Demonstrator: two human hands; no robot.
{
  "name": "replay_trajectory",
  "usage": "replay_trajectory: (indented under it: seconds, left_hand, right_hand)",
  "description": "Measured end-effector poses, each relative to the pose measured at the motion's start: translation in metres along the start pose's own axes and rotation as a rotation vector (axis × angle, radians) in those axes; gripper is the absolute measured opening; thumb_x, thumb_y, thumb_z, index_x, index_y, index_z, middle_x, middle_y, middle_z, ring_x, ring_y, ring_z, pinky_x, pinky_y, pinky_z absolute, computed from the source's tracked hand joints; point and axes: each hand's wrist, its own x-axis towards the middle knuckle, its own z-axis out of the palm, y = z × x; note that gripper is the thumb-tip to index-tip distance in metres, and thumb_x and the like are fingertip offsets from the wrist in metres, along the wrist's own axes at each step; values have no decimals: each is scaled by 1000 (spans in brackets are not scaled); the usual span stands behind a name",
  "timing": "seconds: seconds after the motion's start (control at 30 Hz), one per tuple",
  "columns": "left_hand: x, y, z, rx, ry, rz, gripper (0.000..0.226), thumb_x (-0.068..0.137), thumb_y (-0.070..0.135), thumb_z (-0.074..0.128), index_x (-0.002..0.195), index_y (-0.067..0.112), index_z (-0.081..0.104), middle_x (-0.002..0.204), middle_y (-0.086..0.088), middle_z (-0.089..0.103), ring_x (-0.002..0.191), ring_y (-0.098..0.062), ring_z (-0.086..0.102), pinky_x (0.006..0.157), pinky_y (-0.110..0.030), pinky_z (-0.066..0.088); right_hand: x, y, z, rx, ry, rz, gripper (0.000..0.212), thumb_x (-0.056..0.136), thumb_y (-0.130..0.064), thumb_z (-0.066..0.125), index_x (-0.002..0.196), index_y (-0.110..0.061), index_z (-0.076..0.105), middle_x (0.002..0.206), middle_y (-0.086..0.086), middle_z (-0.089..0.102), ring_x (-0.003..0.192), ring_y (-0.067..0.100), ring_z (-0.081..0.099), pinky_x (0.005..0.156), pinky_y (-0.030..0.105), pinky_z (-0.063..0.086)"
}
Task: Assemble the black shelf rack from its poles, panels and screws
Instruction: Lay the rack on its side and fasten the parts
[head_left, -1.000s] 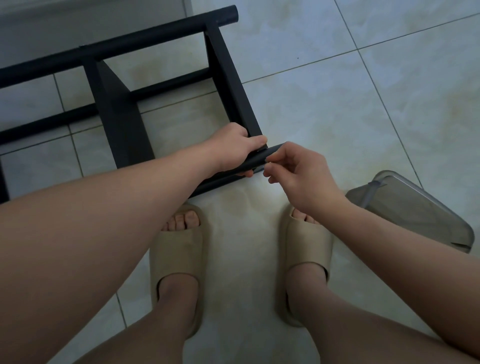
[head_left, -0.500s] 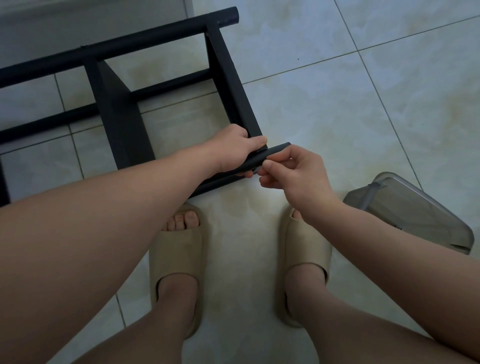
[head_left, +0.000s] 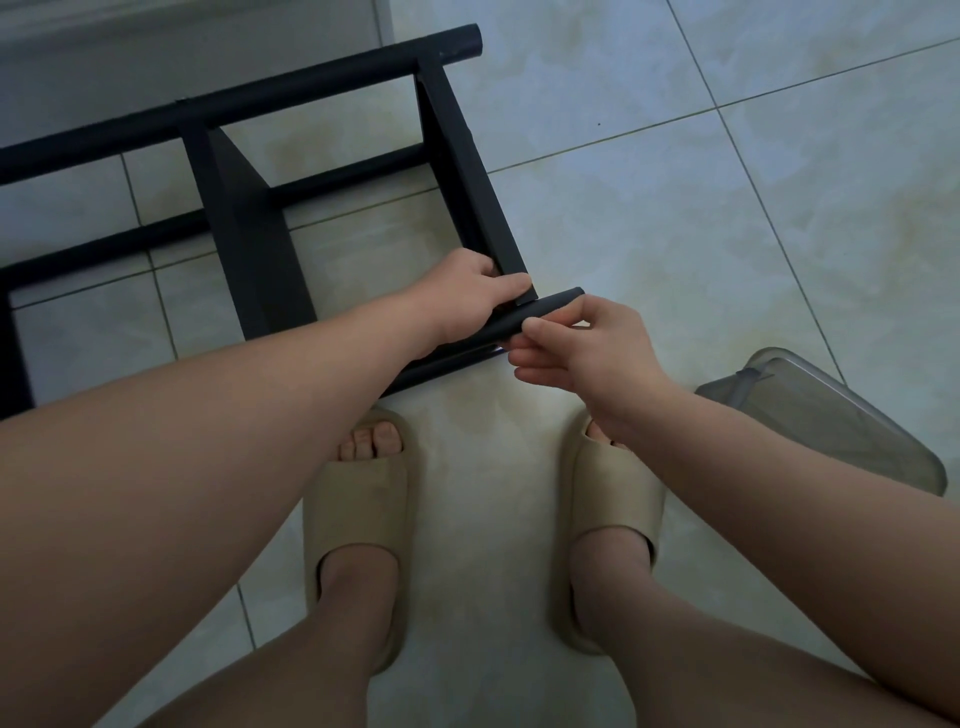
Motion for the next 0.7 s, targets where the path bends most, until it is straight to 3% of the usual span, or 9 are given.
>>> replay_trajectory:
  seconds: [0.07, 0.17, 0.23, 0.33, 0.47, 0.57, 0.7]
  left_hand:
    - [0, 1, 0, 6, 9, 4, 46, 97, 34, 63, 108, -10, 66, 112, -30, 67, 81, -26, 60, 94, -54, 52]
    - [1, -1, 0, -23, -8, -3, 47, 98, 33, 63, 108, -13, 64, 110, -34, 67, 92, -42, 68, 94, -57, 52]
    - [3, -2, 0, -27, -19, -8, 47, 98, 33, 62, 108, -13, 64, 107, -34, 68, 99, -49, 66, 93, -58, 52]
    - [2, 0, 1, -5, -13, 1, 45, 99, 34, 60, 107, -10, 66, 105, -31, 70, 94, -45, 68, 93, -55, 53]
    - [0, 2, 3, 20, 11, -1, 47, 98, 36, 61, 110, -9, 66, 112, -29, 68, 82, -28, 62, 95, -52, 50]
    - [1, 1, 2, -17, -8, -12, 47, 99, 35, 60, 107, -11, 66, 108, -32, 68, 96, -47, 67, 94, -57, 52]
    - [2, 0, 1, -52, -37, -17, 49, 98, 33, 60, 107, -16, 63, 104, -36, 67, 97, -53, 65, 93, -59, 52]
  right_hand:
    - [0, 0, 0, 22, 5, 6, 15, 94, -1, 68, 84, -2, 57, 71, 12, 75, 67, 24, 75, 60, 32, 61]
    - [5, -1, -2, -303, 33, -129, 19, 93, -5, 70, 79, -7, 57, 67, 4, 74, 61, 21, 73, 59, 34, 62]
    - [5, -2, -3, -397, 51, -154, 20, 92, -7, 72, 77, -9, 58, 65, 2, 73, 59, 20, 72, 58, 33, 62]
    - [4, -1, -2, -245, 44, -95, 19, 94, -7, 70, 79, -5, 58, 62, 3, 72, 55, 18, 71, 54, 29, 60]
    - [0, 1, 3, -40, 37, 8, 18, 96, -9, 68, 82, -2, 60, 64, 6, 73, 56, 17, 70, 54, 27, 58]
    - [3, 1, -1, -332, 54, -124, 18, 96, -12, 68, 81, -5, 60, 63, 1, 73, 55, 15, 70, 57, 31, 59]
    - [7, -5, -7, -798, 45, -295, 19, 94, -20, 68, 78, -16, 59, 68, -2, 71, 59, 11, 69, 60, 31, 57]
